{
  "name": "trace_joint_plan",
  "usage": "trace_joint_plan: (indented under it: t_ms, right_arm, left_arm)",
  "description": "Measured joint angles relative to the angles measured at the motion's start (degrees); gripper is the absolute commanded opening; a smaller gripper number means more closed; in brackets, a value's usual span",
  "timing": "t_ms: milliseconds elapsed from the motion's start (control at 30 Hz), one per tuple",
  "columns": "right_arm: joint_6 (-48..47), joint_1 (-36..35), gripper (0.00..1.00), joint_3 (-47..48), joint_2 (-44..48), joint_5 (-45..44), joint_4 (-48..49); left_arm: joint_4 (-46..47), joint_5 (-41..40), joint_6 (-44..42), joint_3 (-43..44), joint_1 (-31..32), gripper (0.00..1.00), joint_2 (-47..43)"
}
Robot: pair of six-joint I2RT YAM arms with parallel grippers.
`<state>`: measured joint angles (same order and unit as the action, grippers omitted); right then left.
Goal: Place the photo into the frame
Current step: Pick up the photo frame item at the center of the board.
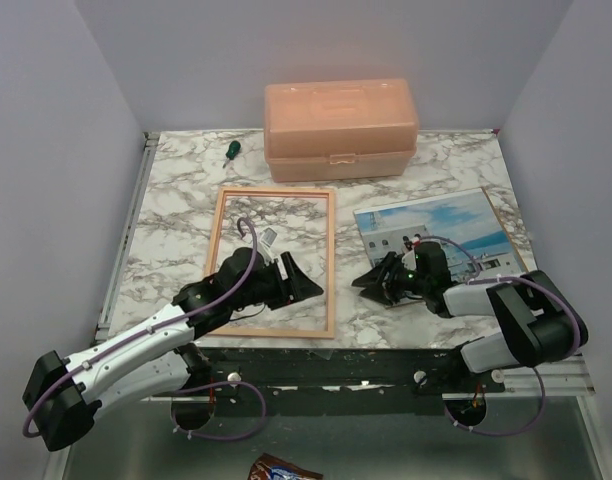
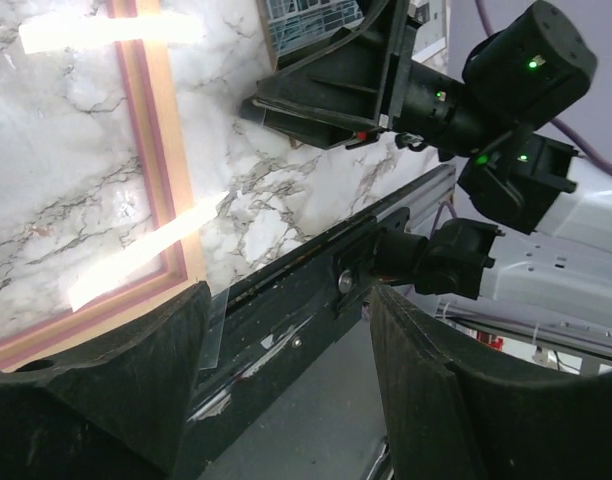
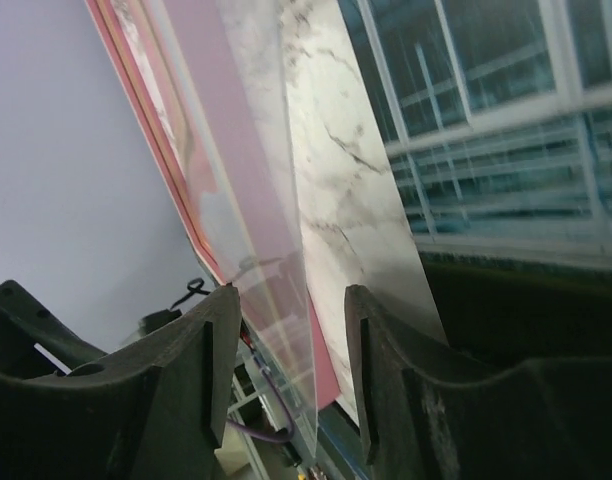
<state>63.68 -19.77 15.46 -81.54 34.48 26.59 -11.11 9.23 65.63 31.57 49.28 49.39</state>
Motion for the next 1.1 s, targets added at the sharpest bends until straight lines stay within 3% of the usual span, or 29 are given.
trace_joint_plan:
  t_ms: [367, 667, 867, 1100]
  right_arm:
    - [7.5, 0.0, 0.42, -0.2, -12.5, 1.3, 21.2]
    - [8.8, 0.0, 0.13, -0.1, -15.3, 2.5, 27.2]
    - [4.3, 0.0, 0.03, 2.6, -8.2, 2.3, 17.5]
    - [-8.2, 0.0, 0.00, 14.4, 2.6, 0.1, -6.7]
  left_arm:
    - [1.0, 2.1, 0.0, -0.2, -3.8, 0.66, -3.5]
    - [1.2, 3.5, 0.0, -0.2, -6.3, 0.67, -5.0]
    - [0.1, 3.8, -1.2, -0.2, -8.1, 0.67, -5.2]
    - [-7.1, 3.4, -5.3, 2.6, -9.9, 0.67, -5.5]
